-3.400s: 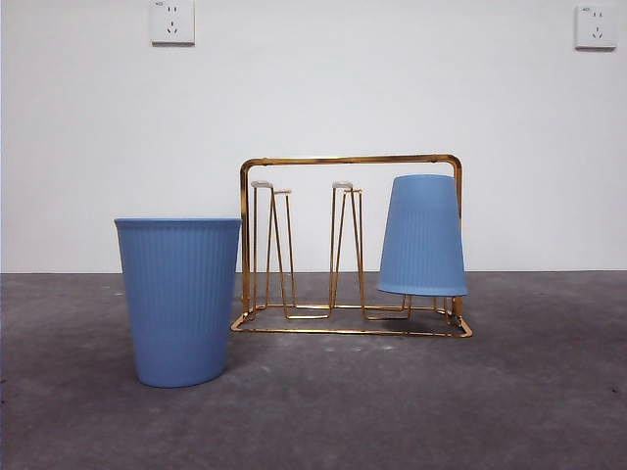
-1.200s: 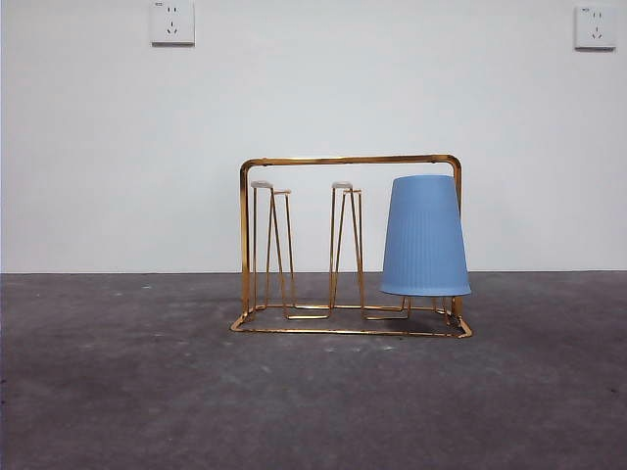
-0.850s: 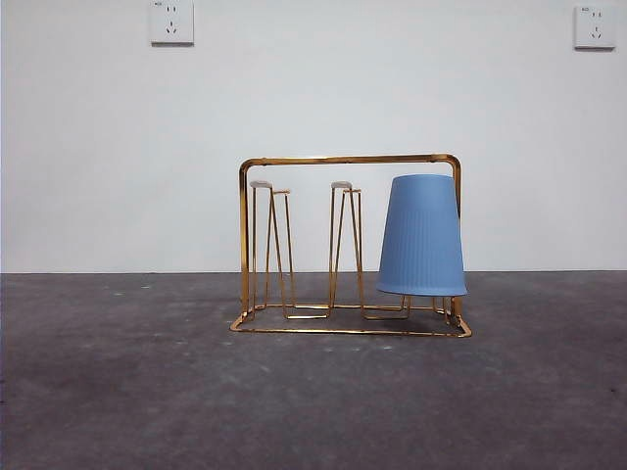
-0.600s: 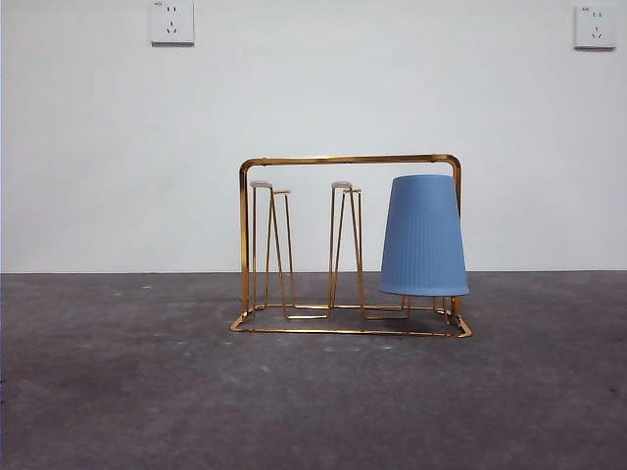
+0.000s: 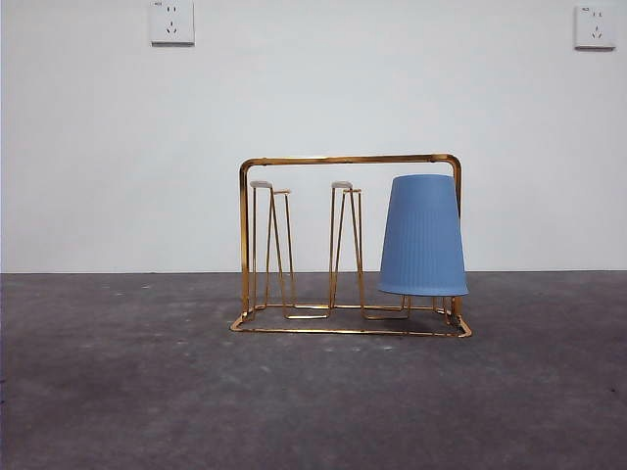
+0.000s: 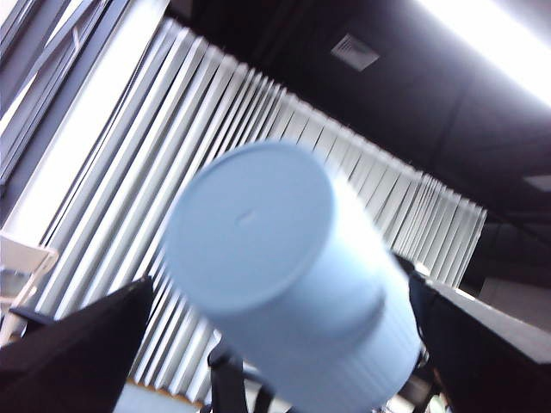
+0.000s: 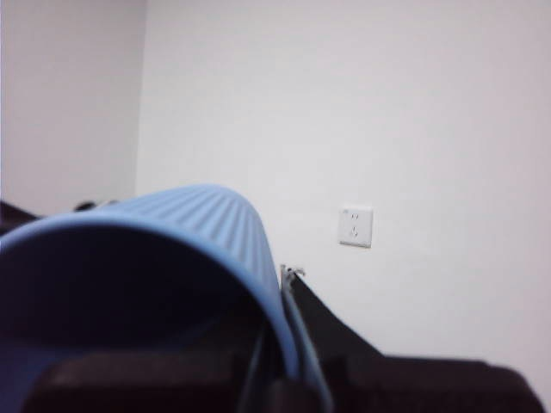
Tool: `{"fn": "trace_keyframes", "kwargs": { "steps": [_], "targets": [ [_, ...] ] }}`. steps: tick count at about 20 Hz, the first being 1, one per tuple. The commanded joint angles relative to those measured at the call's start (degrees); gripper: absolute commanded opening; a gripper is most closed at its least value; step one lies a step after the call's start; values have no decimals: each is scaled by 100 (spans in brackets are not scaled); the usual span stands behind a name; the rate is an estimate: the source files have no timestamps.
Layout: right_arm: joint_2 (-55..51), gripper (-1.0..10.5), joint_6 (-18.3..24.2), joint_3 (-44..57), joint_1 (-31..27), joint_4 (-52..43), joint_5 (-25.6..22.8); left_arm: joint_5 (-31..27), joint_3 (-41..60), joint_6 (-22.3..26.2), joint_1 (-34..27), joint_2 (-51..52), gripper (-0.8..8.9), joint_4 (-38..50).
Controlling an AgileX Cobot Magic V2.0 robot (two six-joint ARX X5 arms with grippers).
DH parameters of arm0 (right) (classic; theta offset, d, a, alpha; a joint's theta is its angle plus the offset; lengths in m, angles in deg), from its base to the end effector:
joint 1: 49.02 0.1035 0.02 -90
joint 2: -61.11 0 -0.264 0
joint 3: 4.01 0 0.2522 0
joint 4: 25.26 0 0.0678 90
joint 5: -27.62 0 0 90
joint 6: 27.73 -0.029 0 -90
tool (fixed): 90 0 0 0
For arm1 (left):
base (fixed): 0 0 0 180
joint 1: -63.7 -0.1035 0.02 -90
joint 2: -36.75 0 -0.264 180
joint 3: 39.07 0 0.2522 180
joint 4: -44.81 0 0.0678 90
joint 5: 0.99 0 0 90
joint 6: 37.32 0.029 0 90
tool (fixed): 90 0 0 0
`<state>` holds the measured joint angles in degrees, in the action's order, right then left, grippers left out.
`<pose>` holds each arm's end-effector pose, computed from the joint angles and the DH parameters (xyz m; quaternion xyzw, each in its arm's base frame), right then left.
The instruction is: Pick up cup 1,put cup 1 in the cup rack,pick up cup 2,put cup 2 in the cup rack
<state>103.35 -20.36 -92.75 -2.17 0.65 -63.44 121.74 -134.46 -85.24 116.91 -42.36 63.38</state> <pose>0.0611 0.0644 0.4980 0.0142 -0.1876 0.3715 0.9092 0.1598 -0.2399 0.4861 -0.3322 -0.0052 -0.7140 0.6164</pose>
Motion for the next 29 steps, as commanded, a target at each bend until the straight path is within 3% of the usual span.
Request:
{"fn": "trace_keyframes", "kwargs": {
  "steps": [1,3,17,25,29],
  "targets": [
    [96,-15,35,24,7,-57,-4,-46,44,-52,39,0,499,76],
    [166,-15,35,24,7,-59,-4,-68,44,-55,42,0,487,76],
    [452,-12,31,24,7,-4,-4,-81,44,-52,42,0,-1,92],
    [481,13,20,24,7,378,-7,-81,44,20,-15,0,-7,66],
    [474,184,9,24,7,579,-9,-76,44,17,-199,7,-7,-15]
  ]
}}
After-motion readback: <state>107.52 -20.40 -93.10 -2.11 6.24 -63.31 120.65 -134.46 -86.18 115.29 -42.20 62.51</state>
